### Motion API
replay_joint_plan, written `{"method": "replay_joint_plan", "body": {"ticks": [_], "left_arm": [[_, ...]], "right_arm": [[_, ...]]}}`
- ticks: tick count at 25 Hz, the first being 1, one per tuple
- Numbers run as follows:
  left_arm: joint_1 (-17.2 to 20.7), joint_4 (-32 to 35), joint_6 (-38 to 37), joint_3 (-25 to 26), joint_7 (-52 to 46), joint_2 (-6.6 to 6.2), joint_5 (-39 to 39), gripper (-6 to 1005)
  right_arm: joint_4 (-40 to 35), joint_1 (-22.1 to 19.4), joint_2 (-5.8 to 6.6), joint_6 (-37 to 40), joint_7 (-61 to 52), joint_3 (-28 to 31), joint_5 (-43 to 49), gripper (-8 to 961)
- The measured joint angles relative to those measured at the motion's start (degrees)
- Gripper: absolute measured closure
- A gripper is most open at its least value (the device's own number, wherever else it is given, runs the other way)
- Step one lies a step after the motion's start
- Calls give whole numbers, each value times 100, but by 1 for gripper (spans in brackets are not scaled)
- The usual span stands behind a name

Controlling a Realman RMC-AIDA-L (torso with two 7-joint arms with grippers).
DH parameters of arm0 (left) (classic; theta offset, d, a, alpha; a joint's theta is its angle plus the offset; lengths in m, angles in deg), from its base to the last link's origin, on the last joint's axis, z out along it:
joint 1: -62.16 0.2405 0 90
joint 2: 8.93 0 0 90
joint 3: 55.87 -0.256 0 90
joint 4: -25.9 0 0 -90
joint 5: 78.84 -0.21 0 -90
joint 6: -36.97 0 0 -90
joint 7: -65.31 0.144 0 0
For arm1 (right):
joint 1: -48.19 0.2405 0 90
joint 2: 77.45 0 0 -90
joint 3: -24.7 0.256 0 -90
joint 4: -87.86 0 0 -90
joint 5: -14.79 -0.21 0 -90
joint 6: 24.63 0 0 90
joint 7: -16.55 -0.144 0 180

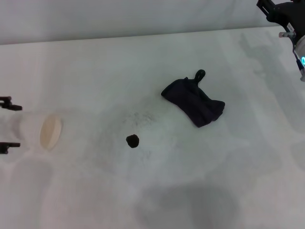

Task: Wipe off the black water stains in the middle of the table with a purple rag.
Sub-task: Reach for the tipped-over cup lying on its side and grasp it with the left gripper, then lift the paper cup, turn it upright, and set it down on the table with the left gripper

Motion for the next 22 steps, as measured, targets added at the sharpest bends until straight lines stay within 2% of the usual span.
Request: {"method": "replay_joint_plan", "body": {"ticks": [11,20,22], "left_arm": [[67,832,965,5,-30,-18,-94,136],[125,995,1146,10,-190,-31,-103,139],[132,996,1148,14,-288,-22,34,230]], "right_arm": [[47,14,0,-25,0,0,0,95],[145,-78,0,-82,-51,0,18,95],[150,-104,0,-108,-77,-1,21,96]]}}
